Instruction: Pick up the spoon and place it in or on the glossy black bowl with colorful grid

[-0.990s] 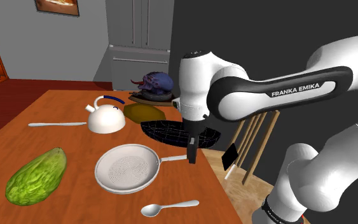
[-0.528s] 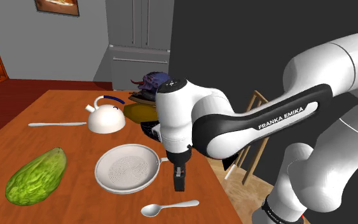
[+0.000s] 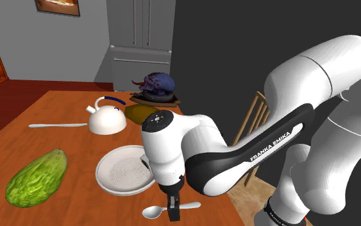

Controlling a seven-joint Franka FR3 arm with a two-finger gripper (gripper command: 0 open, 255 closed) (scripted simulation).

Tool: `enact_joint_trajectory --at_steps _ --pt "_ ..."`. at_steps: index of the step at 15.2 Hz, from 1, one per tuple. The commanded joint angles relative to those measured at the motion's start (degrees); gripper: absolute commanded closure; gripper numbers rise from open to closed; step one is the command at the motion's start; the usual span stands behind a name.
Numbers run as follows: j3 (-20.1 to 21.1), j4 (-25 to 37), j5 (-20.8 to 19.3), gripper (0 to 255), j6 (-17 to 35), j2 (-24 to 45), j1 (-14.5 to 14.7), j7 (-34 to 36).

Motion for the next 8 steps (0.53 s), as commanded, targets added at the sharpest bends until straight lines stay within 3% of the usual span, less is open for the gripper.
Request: enact_joint_trajectory --at_steps 1,8 --pt "0.03 -1.51 -0.28 0 1.87 0.41 -0.03 0.22" --pt "0.03 -2.92 -0.79 0 3.93 1.18 -0.13 0.59"
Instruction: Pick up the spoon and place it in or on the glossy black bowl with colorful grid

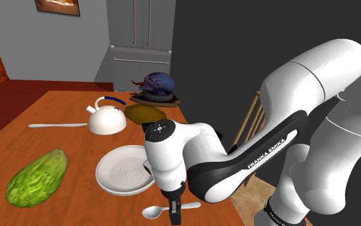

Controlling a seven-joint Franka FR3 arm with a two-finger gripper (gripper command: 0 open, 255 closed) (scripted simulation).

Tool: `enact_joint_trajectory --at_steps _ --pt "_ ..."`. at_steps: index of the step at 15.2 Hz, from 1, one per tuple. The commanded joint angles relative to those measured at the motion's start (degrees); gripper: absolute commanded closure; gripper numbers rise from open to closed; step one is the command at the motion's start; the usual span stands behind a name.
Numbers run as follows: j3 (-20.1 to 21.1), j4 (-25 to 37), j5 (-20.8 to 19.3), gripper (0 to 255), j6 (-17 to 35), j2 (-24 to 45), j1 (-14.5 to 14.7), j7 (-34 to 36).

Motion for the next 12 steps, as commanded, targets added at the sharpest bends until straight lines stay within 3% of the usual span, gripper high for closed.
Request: enact_joint_trajectory --at_steps 1,4,5,12 --pt "0.0 -0.02 -0.01 0 0.05 0.02 0.0 0.01" --pt "0.0 -0.02 -0.01 0 0.03 0.02 0.0 0.01" --pt "0.0 -0.02 -0.01 255 0.03 0.02 0.0 0.01" --pt "0.0 -0.02 -0.01 255 0.03 0.02 0.0 0.01"
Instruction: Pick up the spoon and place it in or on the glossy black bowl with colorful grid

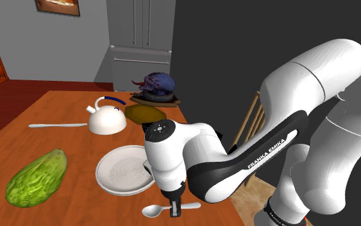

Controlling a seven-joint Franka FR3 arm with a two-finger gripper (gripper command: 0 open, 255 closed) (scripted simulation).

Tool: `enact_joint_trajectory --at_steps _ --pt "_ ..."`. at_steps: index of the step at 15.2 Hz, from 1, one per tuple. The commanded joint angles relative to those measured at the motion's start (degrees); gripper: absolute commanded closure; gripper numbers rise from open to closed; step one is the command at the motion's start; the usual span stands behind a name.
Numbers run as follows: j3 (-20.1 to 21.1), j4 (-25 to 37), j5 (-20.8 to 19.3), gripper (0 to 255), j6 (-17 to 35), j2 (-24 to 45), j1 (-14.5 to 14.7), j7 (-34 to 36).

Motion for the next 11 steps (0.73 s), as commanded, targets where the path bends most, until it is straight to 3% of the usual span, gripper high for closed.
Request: enact_joint_trajectory --at_steps 1,11 --pt "0.0 0.0 0.0 255 0.0 0.0 0.0 0.0" --pt "-0.57 3.25 2.28 255 -7.02 -4.43 0.17 -2.39"
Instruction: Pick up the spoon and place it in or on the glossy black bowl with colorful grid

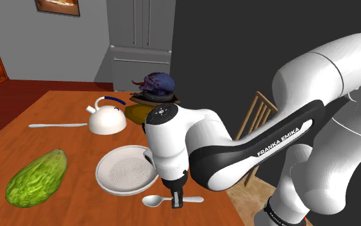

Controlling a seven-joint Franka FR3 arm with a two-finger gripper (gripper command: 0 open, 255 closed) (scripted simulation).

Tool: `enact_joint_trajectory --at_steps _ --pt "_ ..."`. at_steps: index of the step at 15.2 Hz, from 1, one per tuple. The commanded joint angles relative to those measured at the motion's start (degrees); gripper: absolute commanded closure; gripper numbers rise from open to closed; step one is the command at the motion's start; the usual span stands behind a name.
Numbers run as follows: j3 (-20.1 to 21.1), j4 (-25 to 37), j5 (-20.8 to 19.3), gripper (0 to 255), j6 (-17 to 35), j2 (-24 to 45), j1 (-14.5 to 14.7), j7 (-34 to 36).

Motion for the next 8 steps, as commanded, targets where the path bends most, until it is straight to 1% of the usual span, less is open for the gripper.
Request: enact_joint_trajectory --at_steps 1,8 --pt "-0.15 1.08 0.34 255 -1.74 -0.75 0.01 -0.45" --pt "-0.72 4.38 1.33 255 -7.21 -3.23 0.08 -1.78"
